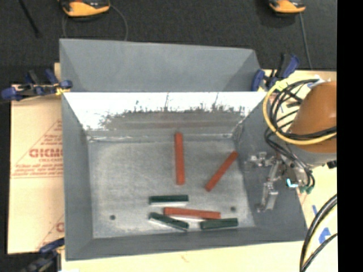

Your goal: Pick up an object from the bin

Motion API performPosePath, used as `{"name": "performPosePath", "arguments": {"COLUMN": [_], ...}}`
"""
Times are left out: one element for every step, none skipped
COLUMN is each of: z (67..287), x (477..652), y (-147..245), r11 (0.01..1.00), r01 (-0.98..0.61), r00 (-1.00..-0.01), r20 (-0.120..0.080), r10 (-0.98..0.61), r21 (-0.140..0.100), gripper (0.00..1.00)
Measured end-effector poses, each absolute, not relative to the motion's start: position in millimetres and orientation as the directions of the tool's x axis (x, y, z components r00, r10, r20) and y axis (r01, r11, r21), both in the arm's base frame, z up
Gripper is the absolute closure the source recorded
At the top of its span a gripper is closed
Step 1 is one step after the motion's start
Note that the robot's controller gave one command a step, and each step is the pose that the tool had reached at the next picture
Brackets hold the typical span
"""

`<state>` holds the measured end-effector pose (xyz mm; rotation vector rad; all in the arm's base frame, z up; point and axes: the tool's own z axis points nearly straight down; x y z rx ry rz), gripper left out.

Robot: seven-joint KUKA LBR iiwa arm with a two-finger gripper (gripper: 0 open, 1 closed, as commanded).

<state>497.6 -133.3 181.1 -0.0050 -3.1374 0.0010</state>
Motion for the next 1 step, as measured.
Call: {"name": "performPosePath", "arguments": {"z": [67.2], "x": [585.8], "y": [-96.8], "r11": [1.0], "r01": [0.015], "r00": [-1.0], "r20": [-0.006], "r10": [0.015], "r21": [0.001], "gripper": [0.0]}}
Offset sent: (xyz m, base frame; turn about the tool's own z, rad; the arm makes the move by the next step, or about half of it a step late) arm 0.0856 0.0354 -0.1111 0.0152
